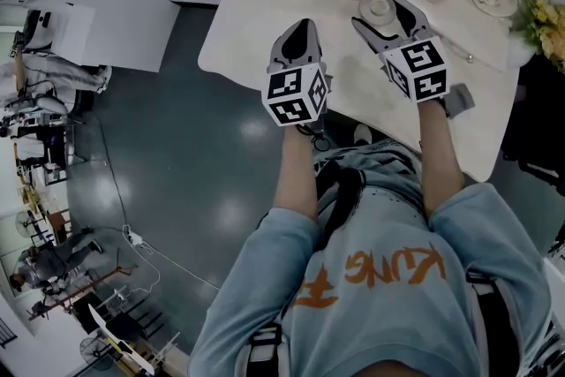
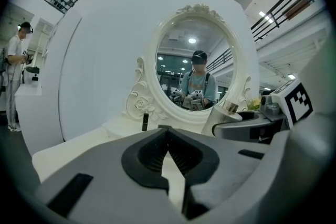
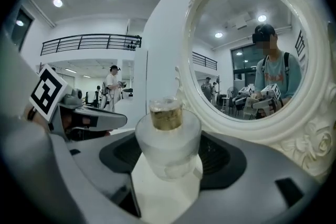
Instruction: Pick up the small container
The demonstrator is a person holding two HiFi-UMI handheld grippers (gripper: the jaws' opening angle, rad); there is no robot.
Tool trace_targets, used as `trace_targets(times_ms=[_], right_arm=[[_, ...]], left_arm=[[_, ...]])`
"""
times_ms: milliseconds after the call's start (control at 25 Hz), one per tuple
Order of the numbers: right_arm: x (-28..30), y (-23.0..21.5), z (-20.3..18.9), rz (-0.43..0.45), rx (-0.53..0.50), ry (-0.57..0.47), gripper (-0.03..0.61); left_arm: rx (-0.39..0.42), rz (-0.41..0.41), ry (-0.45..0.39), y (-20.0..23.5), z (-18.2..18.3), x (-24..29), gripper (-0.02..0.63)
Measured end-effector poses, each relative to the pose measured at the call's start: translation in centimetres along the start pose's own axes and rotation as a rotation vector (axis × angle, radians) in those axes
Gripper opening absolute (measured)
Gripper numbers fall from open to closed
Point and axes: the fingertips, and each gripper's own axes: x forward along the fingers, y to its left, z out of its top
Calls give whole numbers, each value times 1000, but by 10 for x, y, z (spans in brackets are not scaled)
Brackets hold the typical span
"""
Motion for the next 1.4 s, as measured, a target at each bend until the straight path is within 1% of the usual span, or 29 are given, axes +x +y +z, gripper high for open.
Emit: trace_targets(times_ms=[240, 400, 760, 1000, 1400], right_arm=[[-6, 7, 22, 13, -7, -34, 328], [-9, 15, 30, 19, -10, -42, 328], [-9, 19, 29, 20, -17, -46, 328], [-8, 26, 28, 37, -28, -42, 328], [-6, 29, 27, 41, -25, -42, 328]], left_arm=[[8, 4, -53, 1, 22, -5, 21], [10, 1, -68, 4, 31, -10, 21], [11, 1, -77, 6, 31, -15, 21], [6, 7, -76, 10, 29, -19, 21], [1, 17, -70, 17, 27, -23, 21]])
